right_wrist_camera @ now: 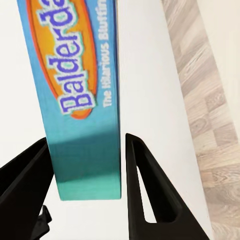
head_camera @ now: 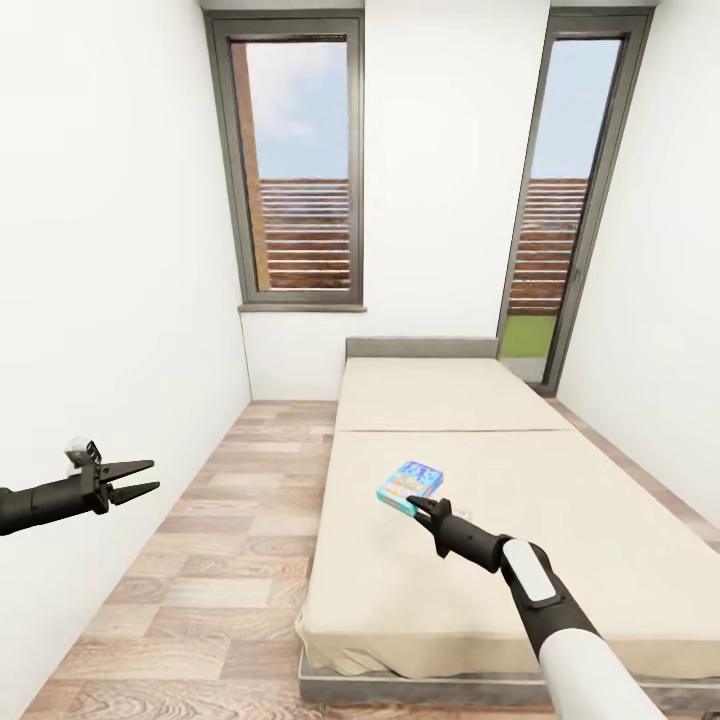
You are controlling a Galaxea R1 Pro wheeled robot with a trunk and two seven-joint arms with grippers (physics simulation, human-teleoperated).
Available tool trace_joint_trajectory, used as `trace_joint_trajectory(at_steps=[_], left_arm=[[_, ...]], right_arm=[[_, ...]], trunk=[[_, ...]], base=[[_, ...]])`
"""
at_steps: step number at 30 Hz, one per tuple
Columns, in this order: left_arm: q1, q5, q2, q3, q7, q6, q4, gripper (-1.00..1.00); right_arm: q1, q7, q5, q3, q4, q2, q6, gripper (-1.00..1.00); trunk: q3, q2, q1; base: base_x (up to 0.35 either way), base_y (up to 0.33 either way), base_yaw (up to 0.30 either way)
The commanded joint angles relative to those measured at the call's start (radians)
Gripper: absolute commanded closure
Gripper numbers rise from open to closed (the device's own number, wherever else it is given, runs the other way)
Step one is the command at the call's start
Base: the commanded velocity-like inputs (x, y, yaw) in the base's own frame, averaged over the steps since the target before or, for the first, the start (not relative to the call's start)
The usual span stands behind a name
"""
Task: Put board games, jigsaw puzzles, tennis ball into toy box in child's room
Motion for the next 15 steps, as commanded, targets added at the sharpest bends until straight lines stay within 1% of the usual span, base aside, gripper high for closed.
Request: trace_joint_trajectory(at_steps=[1, 4, 6, 7, 9, 10, 12, 15], left_arm=[[0.000, 0.001, 0.000, -0.001, -0.003, 0.011, 0.000, -1.00], [0.000, 0.001, 0.000, -0.002, -0.003, 0.011, 0.000, -1.00], [0.000, 0.001, 0.000, -0.002, -0.002, 0.011, 0.000, -1.00], [0.000, 0.001, 0.000, -0.002, 0.000, 0.011, 0.000, -1.00], [0.000, 0.001, 0.000, -0.002, 0.002, 0.011, 0.000, -1.00], [0.000, 0.001, 0.000, -0.002, 0.002, 0.011, 0.000, -1.00], [0.000, 0.001, 0.000, -0.002, 0.003, 0.011, 0.000, -1.00], [0.000, 0.001, 0.000, -0.003, 0.005, 0.012, -0.002, -1.00]], right_arm=[[-0.001, 0.004, 0.007, -0.007, -0.001, 0.002, 0.006, 1.00], [-0.001, 0.004, 0.007, -0.007, -0.003, 0.003, 0.006, 1.00], [-0.001, -0.008, 0.023, 0.049, -0.034, -0.003, -0.002, 1.00], [-0.001, -0.011, 0.045, 0.097, -0.078, -0.007, -0.016, 1.00], [0.005, -0.015, 0.093, 0.151, -0.149, -0.009, -0.046, 1.00], [0.023, -0.020, 0.149, 0.183, -0.213, -0.002, -0.065, 1.00], [0.035, -0.023, 0.201, 0.201, -0.267, 0.003, -0.072, 1.00], [0.045, -0.033, 0.267, 0.215, -0.334, 0.006, -0.076, 1.00]], trunk=[[0.002, 0.007, -0.004], [0.011, 0.028, -0.016], [0.018, 0.042, -0.023], [0.021, 0.049, -0.027], [0.027, 0.063, -0.035], [0.030, 0.070, -0.039], [0.037, 0.084, -0.046], [0.046, 0.105, -0.058]], base=[[0.000, 0.000, 0.000], [0.000, 0.000, 0.000], [0.000, 0.000, 0.000], [0.000, 0.000, 0.000], [0.000, 0.000, 0.000], [0.000, 0.000, 0.000], [0.000, 0.000, 0.000], [0.000, 0.000, 0.000]])
